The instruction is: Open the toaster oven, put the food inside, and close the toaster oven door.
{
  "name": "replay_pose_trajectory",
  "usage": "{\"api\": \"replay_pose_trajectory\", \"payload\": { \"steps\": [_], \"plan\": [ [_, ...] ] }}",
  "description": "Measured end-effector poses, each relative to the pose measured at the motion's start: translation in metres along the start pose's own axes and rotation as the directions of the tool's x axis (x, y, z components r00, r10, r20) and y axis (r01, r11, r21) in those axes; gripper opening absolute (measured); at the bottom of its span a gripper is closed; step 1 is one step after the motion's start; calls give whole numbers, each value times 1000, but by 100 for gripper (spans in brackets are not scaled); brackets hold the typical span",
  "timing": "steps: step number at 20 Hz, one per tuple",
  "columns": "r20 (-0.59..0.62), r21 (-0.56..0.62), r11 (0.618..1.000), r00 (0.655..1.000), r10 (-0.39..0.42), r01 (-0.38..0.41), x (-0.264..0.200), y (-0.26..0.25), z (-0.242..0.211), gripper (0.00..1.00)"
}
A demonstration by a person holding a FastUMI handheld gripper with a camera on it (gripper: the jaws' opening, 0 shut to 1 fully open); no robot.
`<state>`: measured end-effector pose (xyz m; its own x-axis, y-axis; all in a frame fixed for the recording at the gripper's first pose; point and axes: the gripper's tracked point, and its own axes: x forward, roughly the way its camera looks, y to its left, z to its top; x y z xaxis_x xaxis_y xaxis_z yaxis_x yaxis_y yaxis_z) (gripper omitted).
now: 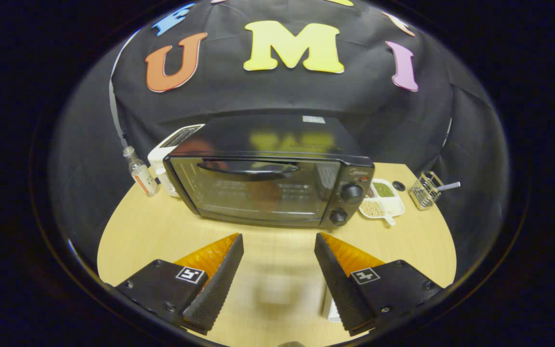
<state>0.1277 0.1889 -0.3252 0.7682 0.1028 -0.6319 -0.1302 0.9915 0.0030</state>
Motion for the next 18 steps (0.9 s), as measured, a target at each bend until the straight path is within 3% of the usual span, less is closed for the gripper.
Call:
{"api": "replay_pose_trajectory", "payload": {
  "steps": [5,10,14,18],
  "plan": [
    [5,19,998,998,-63,63,-37,-66,-12,95],
    [150,52,988,977,-149,143,-125,-151,30,95],
    [348,93,983,920,-181,158,-218,-209,86,95],
    [520,84,987,838,-164,141,-299,-249,131,98]
  ]
}}
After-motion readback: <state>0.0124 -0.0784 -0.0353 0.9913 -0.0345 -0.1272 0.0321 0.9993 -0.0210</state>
